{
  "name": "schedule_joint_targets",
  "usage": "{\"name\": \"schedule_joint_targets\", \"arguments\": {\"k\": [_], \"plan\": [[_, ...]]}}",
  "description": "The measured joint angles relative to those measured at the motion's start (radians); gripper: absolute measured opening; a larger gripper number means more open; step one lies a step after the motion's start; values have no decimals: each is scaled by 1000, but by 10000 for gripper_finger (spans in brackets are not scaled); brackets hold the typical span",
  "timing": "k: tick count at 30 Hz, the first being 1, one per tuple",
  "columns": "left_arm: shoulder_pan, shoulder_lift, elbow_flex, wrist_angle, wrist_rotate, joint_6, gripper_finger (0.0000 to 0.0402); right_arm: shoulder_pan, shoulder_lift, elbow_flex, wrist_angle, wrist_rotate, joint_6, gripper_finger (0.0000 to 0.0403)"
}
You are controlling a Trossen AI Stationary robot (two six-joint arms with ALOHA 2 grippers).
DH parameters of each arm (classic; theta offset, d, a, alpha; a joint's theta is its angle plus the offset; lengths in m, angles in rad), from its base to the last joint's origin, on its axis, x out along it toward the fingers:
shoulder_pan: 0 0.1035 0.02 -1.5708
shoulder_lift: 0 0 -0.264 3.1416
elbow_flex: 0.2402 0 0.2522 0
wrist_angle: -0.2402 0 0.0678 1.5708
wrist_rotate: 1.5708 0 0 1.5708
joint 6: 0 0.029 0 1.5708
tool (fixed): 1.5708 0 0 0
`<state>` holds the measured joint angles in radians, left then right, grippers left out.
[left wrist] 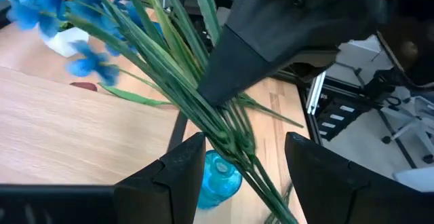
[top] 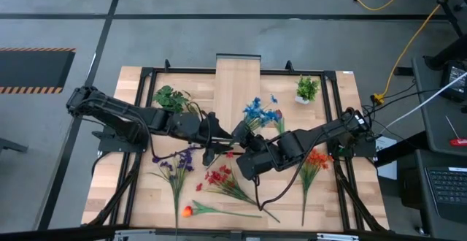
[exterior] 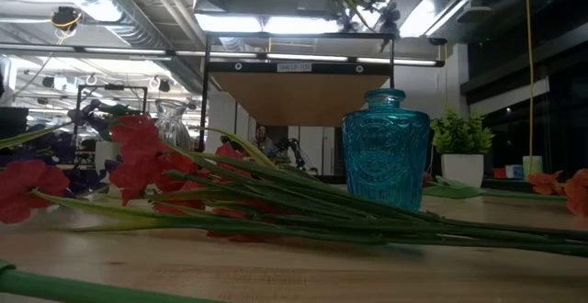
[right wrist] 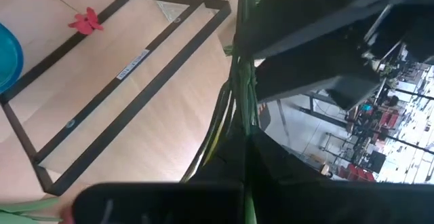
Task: Pick and place flowers into a vace then onto a shelf
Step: Put the blue flowers into the transparent vase
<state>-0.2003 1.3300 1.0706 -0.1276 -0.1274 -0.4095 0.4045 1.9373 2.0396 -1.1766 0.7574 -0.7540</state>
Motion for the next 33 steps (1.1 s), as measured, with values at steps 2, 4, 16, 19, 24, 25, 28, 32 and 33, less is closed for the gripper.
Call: {"name": "schedule_joint_targets", "arguments": {"k": [2, 4, 16, 19, 24, 25, 28, 32, 33], "plan": [[14, 0, 0, 0, 15, 0, 196, -3, 0, 0, 15, 1, -12, 0], [25, 0, 0, 0, 27, 0, 192, -4, 0, 0, 27, 1, -27, 0], [60, 0, 0, -4, 108, 0, 122, -3, 0, 0, 57, 1, -69, 0], [59, 0, 0, -9, 104, 0, 96, -3, 0, 0, 56, 2, -68, 0], [60, 0, 0, -29, 96, 0, 43, -3, 0, 0, 59, 1, -66, 1], [60, -1, 0, -35, 89, 0, 33, -3, 0, 0, 60, 0, -62, 3], [59, -1, 0, -52, 47, 3, 14, -4, 0, 0, 64, -1, -47, 18], [59, -1, -1, -69, 3, 5, 13, -3, 0, 0, 62, 3, -44, 41], [59, -1, -1, -70, -9, 5, 12, -3, 0, 0, 61, 2, -44, 47]]}}
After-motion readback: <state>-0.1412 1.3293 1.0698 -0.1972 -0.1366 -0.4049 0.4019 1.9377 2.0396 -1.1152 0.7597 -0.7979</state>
